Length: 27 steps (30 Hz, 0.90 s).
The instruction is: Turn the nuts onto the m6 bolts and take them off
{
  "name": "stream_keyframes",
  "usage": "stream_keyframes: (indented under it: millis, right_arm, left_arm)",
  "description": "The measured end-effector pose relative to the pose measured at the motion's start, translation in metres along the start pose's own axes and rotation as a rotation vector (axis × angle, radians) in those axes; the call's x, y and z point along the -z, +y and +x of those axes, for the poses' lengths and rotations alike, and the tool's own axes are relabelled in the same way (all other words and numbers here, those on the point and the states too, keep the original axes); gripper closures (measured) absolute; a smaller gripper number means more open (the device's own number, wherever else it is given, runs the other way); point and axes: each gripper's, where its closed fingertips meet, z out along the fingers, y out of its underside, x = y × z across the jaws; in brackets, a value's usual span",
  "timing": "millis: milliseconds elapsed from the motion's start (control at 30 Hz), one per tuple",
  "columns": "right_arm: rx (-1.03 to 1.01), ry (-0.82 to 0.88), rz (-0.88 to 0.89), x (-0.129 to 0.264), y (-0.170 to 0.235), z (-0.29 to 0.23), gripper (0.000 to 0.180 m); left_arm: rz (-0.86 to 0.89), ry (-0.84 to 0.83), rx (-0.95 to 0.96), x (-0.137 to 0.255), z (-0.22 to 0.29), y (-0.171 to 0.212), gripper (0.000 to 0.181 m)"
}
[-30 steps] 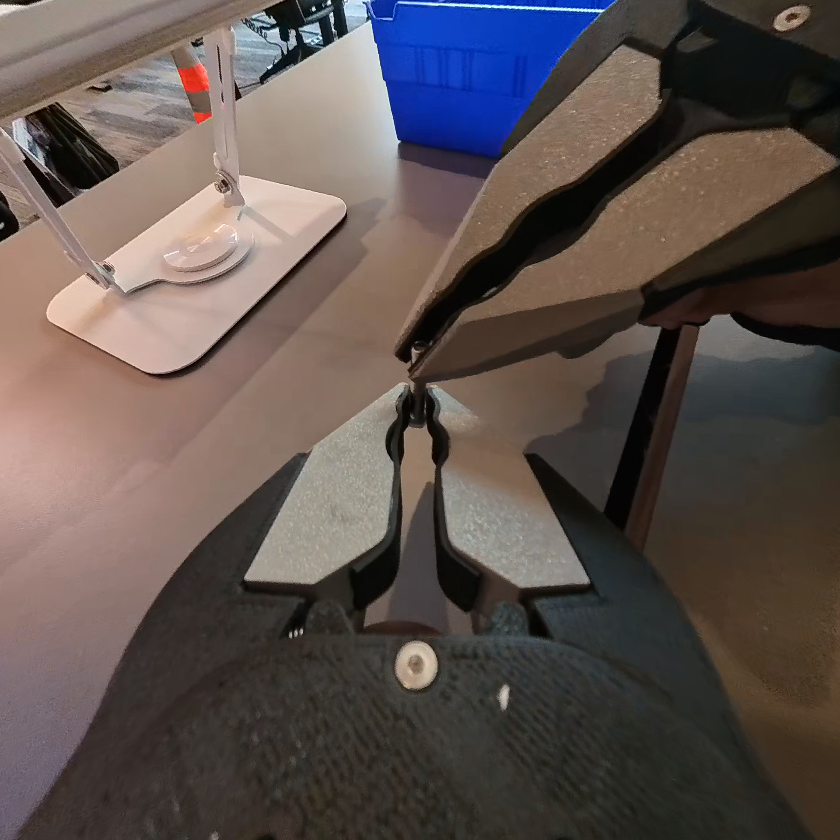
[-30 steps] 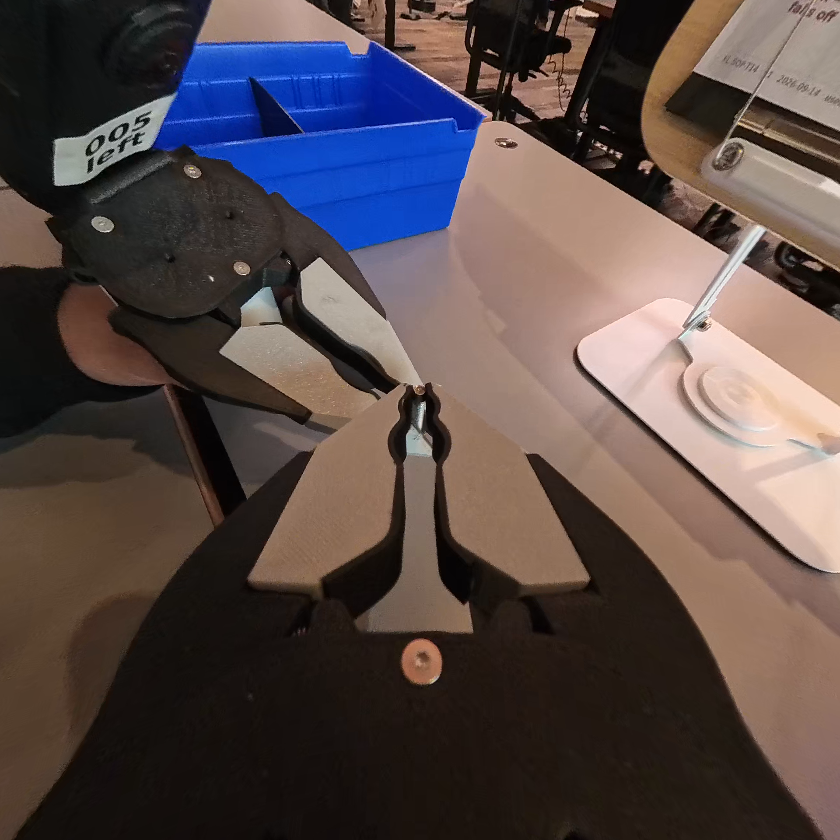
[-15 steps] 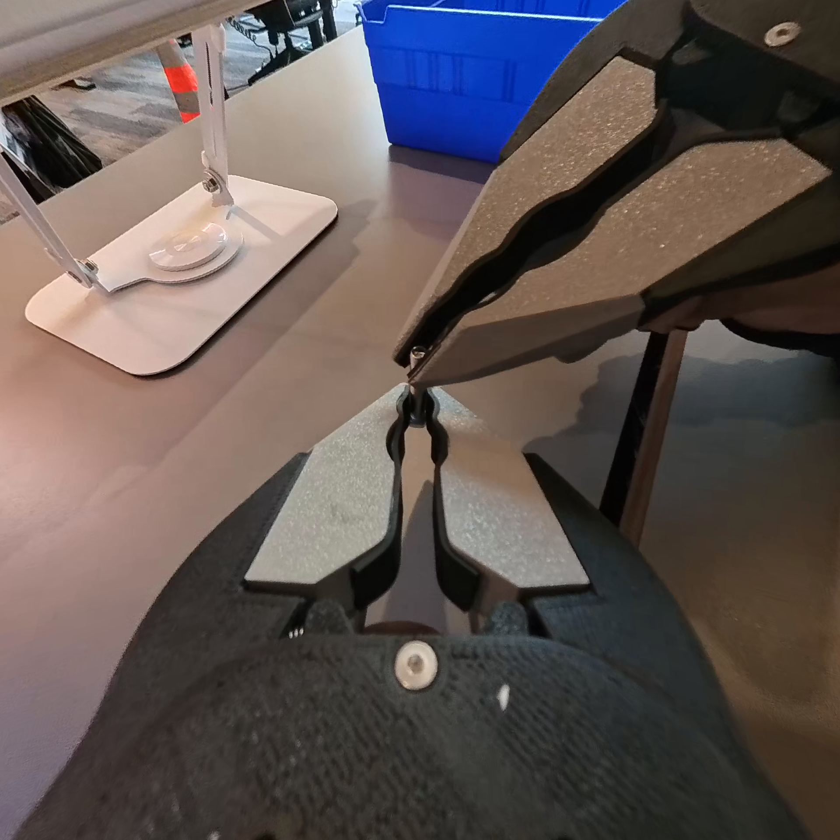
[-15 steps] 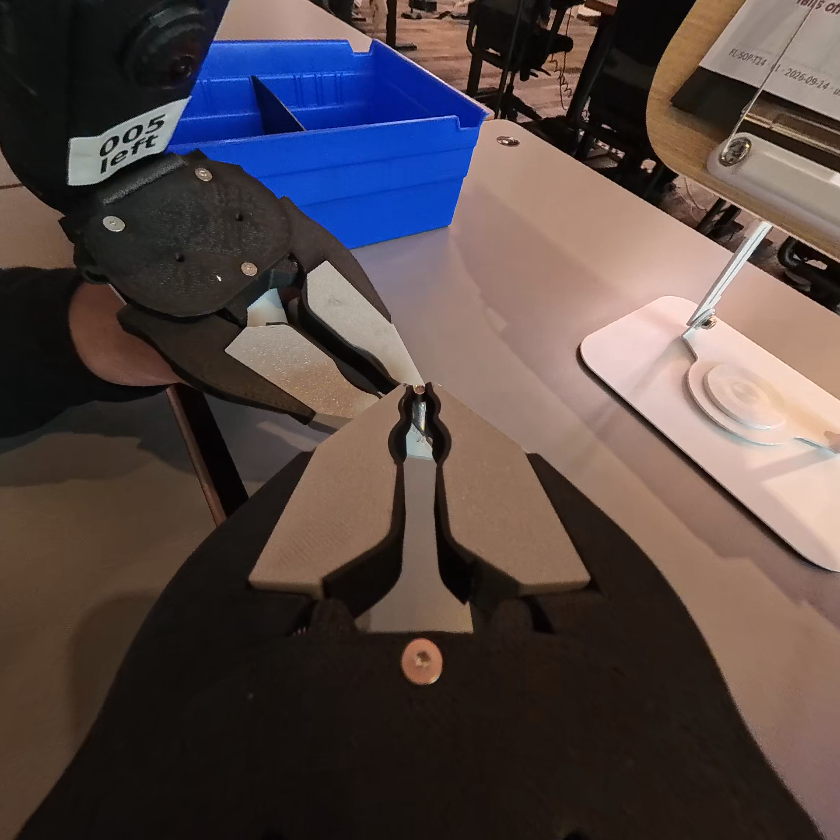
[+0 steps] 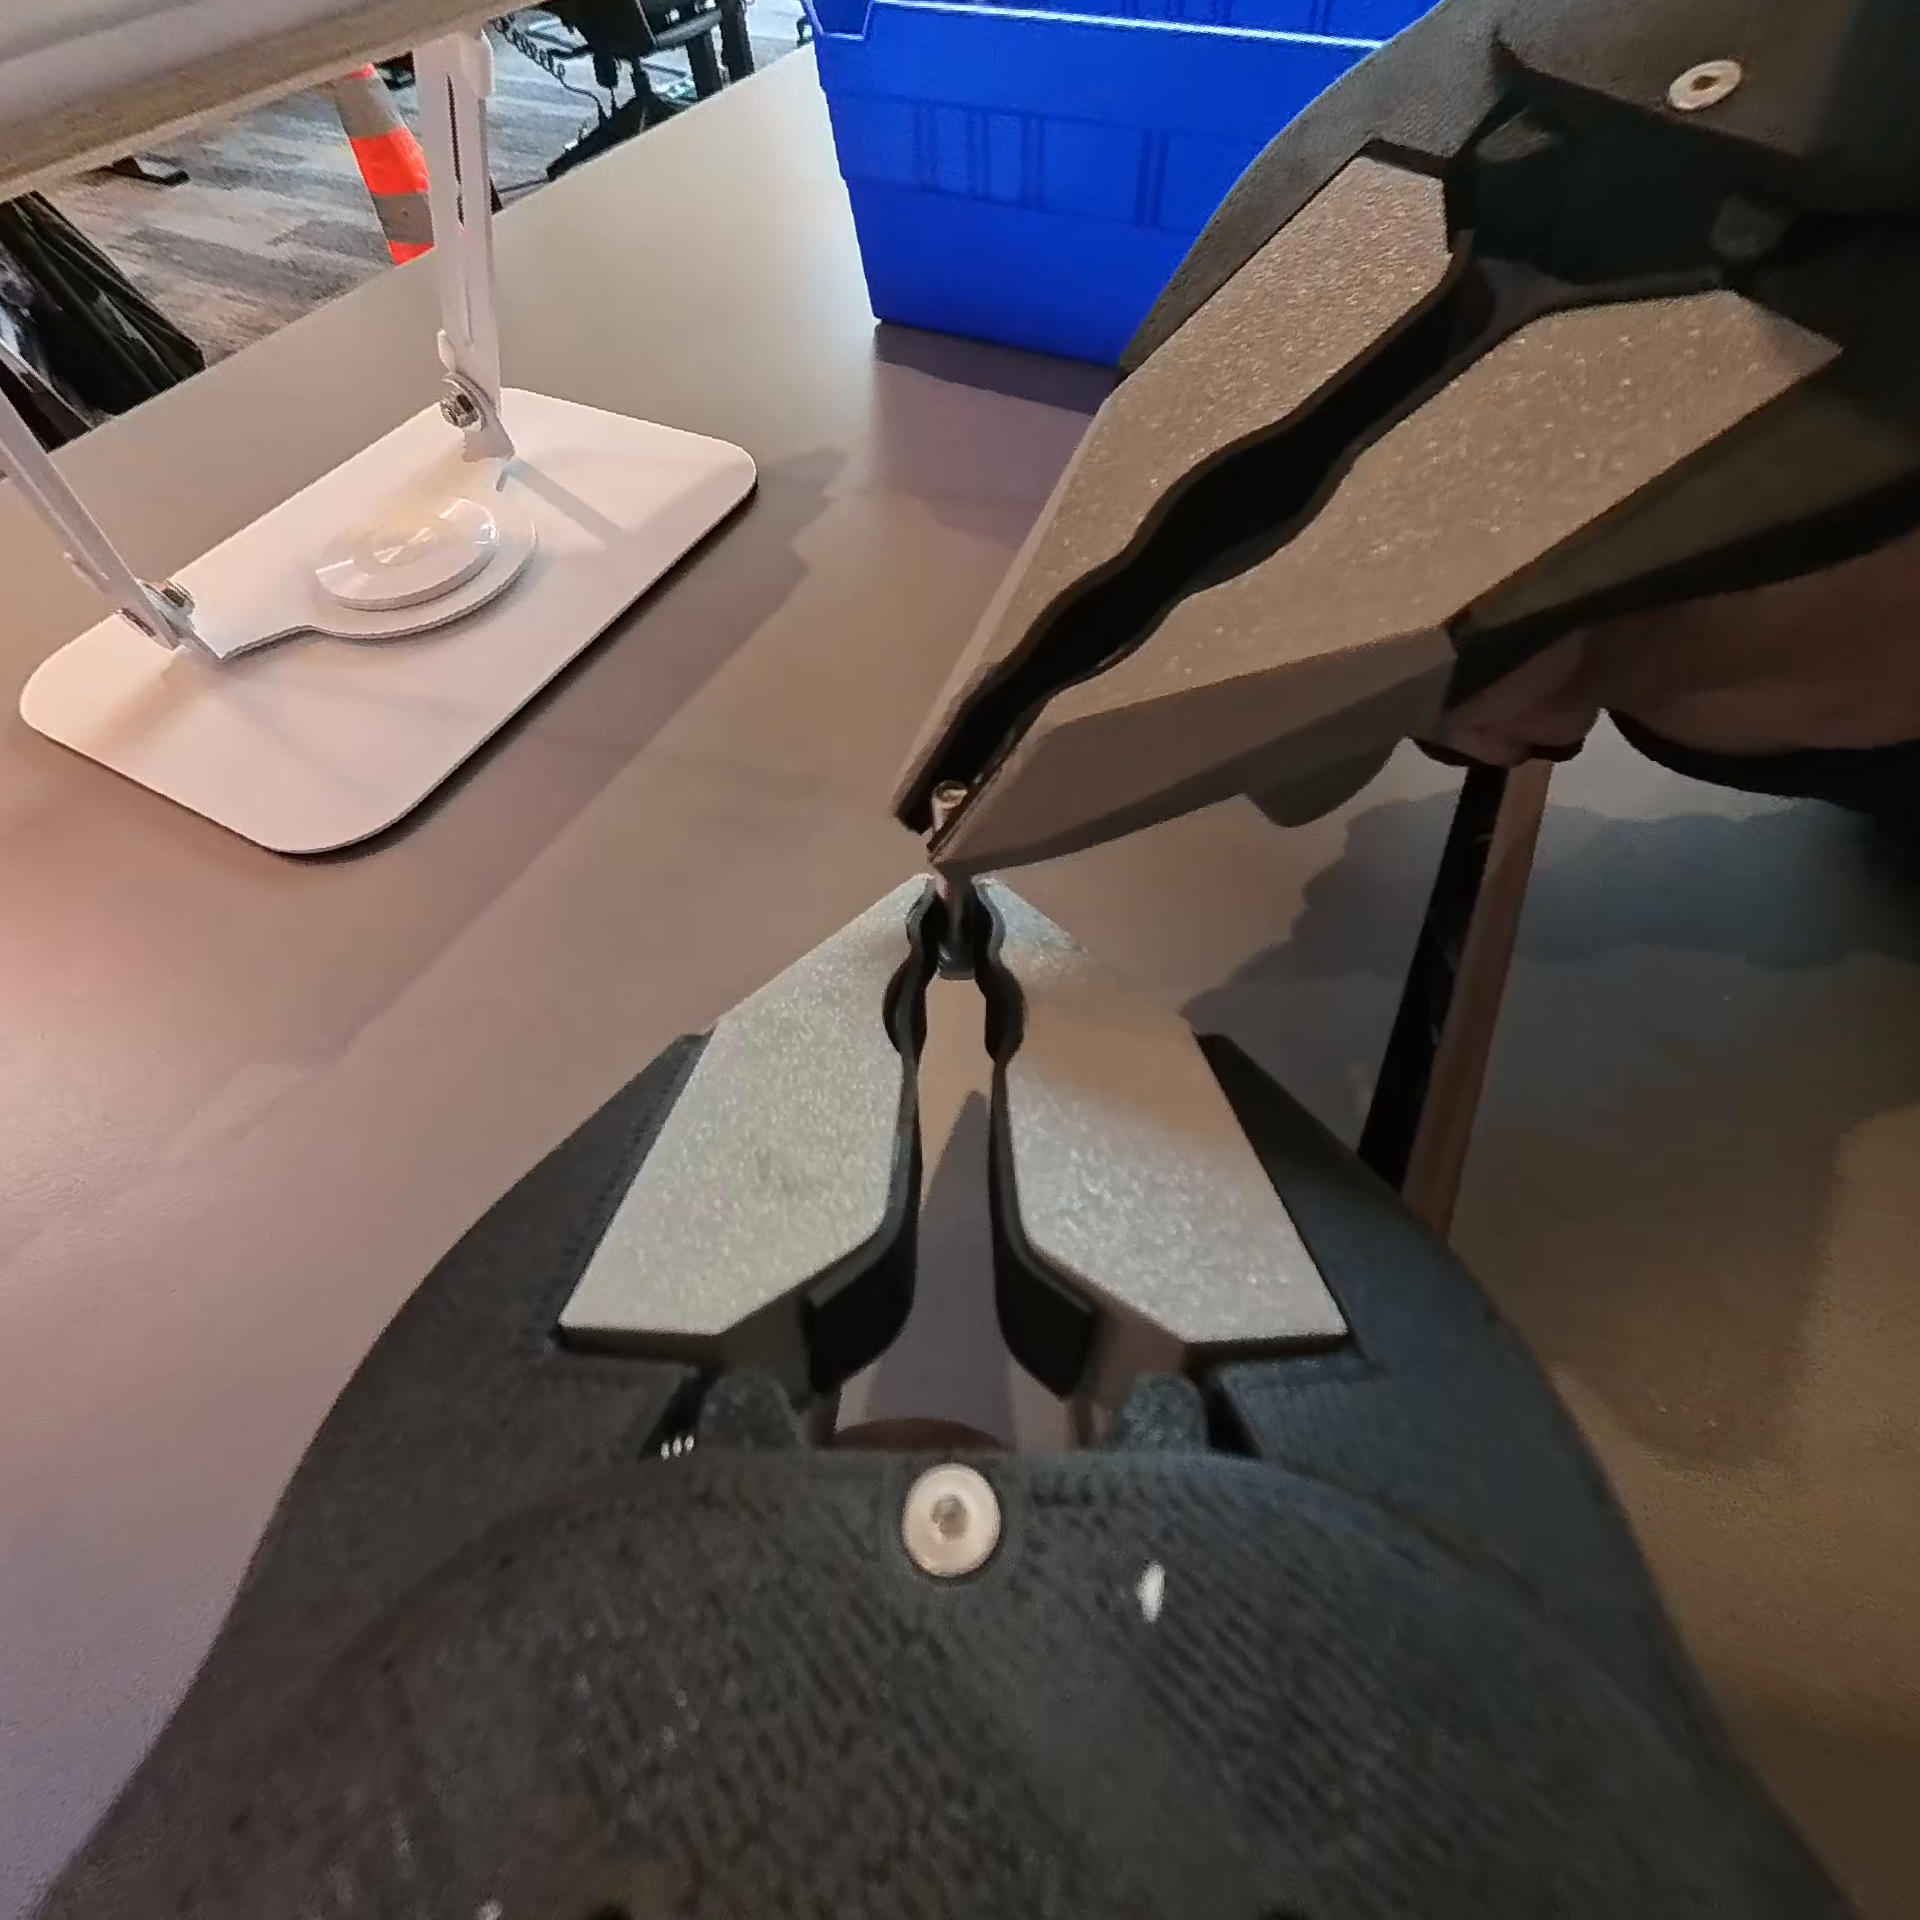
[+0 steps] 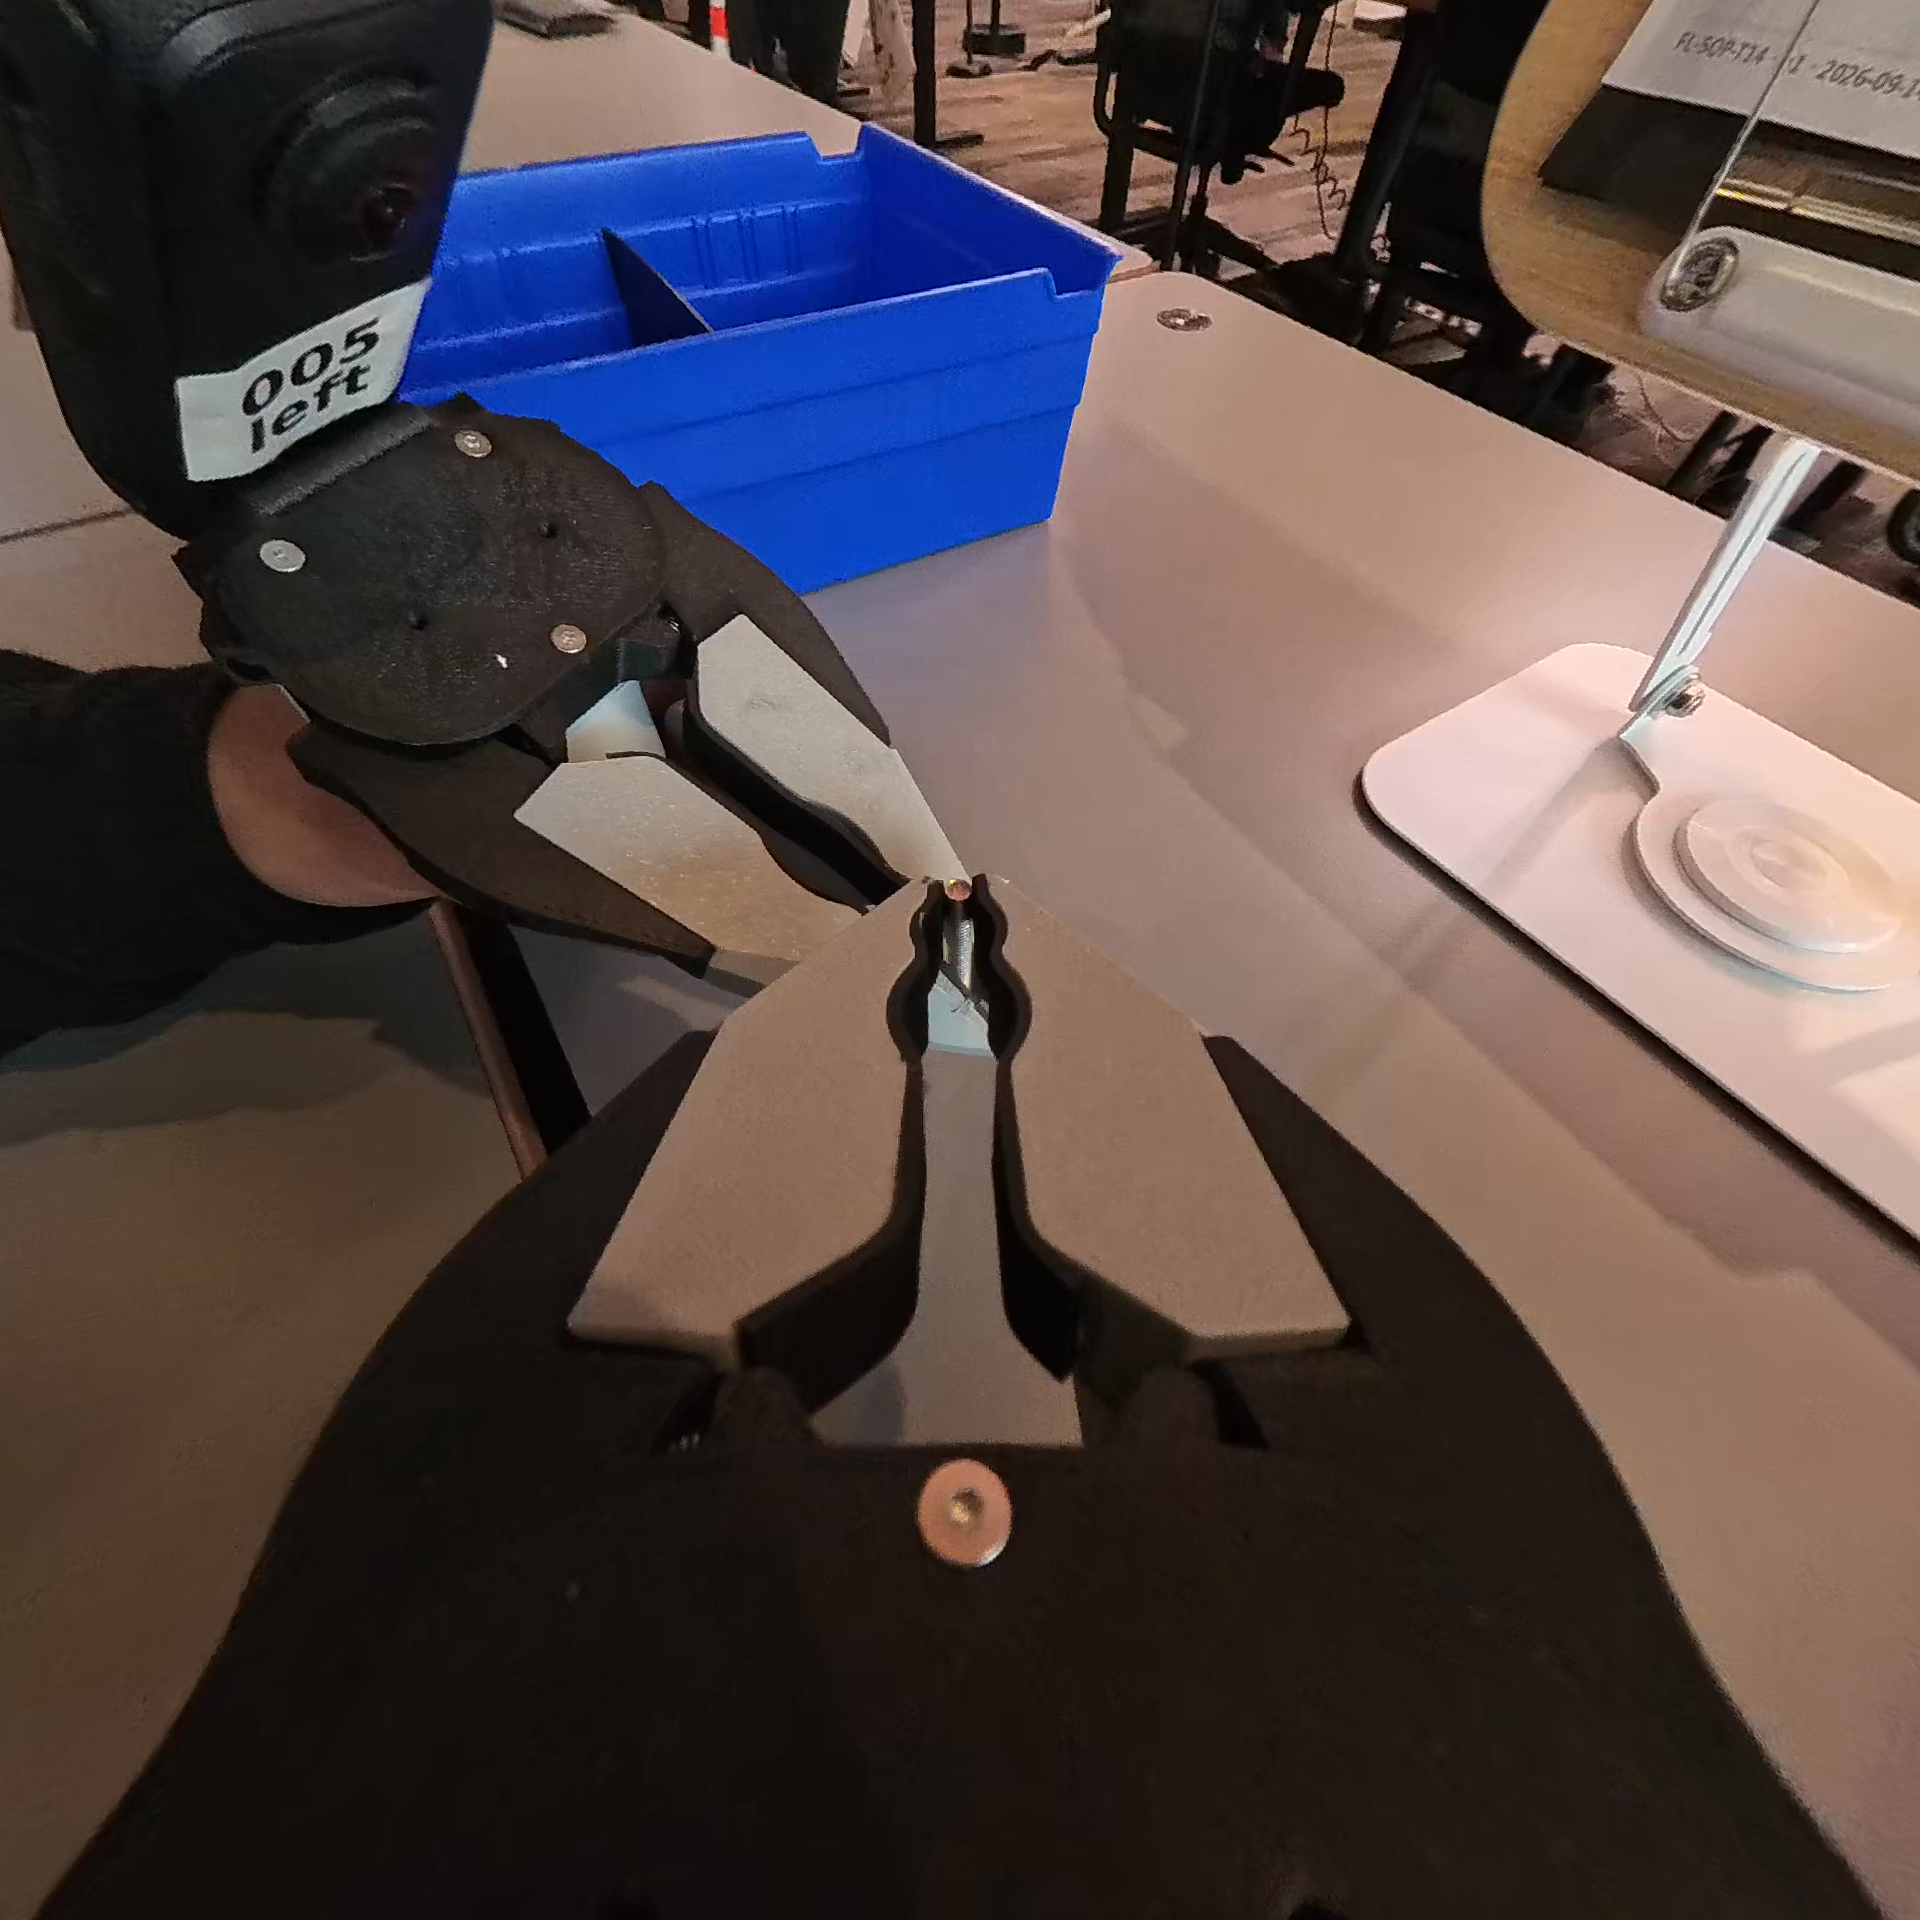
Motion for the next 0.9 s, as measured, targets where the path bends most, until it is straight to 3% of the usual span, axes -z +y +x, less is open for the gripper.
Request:
stream_keyframes:
  millis: [333,533,733,900]
  right_arm:
    - [-0.054,-0.003,0.062,0.014,-0.007,0.015,0.173]
    - [-0.028,0.162,-0.097,0.035,0.031,0.069,0.164]
    - [-0.228,-0.063,0.015,0.035,0.019,0.047,0.160]
    - [-0.194,-0.137,0.044,0.023,0.008,0.020,0.160]
  left_arm:
    - [-0.007,-0.005,0.043,0.000,-0.005,0.003,0.178]
    - [-0.013,-0.004,0.064,0.000,-0.009,0.007,0.178]
    - [-0.024,0.004,0.063,-0.003,-0.007,0.010,0.179]
    - [-0.019,0.019,0.056,-0.004,-0.002,0.008,0.179]
